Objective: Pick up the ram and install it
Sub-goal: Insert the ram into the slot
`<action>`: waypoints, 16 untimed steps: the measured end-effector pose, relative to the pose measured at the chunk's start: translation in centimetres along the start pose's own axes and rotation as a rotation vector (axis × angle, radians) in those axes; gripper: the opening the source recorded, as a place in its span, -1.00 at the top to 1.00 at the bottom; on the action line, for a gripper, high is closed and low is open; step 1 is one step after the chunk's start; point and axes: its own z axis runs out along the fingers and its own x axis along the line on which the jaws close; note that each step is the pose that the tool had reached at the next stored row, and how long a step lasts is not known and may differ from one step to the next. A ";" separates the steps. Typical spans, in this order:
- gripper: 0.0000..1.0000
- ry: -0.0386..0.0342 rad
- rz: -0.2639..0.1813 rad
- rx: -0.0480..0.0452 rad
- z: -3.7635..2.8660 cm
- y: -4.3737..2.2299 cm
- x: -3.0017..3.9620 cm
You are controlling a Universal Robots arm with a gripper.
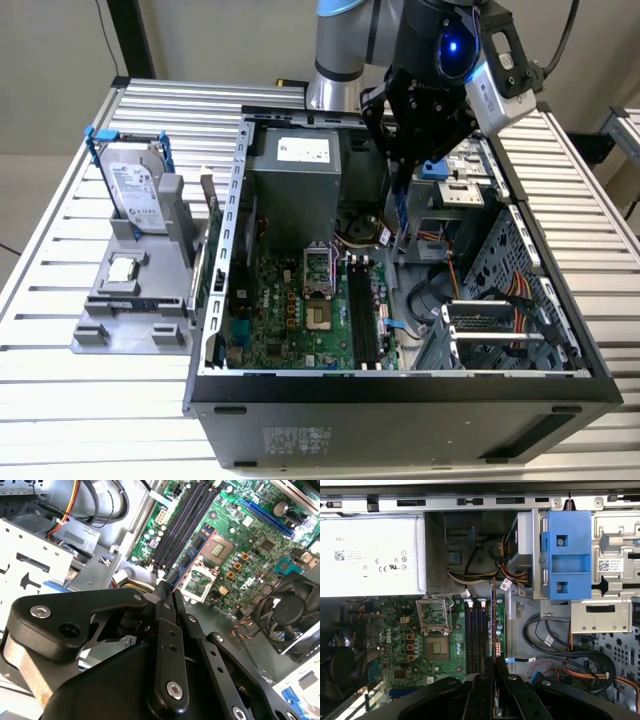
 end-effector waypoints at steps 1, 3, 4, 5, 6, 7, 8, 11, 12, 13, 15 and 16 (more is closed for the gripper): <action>1.00 0.0000 0.000 0.0001 0.03 0.00 -0.01; 1.00 -0.0001 0.000 0.0002 0.07 0.00 -0.02; 1.00 0.0000 0.000 0.0002 0.09 0.00 -0.02; 1.00 0.0000 0.000 0.0003 0.11 0.00 -0.02; 1.00 0.0000 0.000 0.0003 0.13 0.00 -0.03; 1.00 0.0000 0.000 0.0003 0.15 0.00 -0.03; 1.00 0.0000 0.000 0.0003 0.17 0.00 -0.04; 1.00 -0.0001 0.000 0.0003 0.22 0.00 -0.04; 1.00 0.0000 0.000 0.0004 0.24 0.00 -0.05; 1.00 0.0000 0.000 0.0003 0.26 0.00 -0.05; 1.00 0.0000 0.000 0.0003 0.29 0.00 -0.05; 1.00 -0.0001 0.000 0.0003 0.31 0.00 -0.05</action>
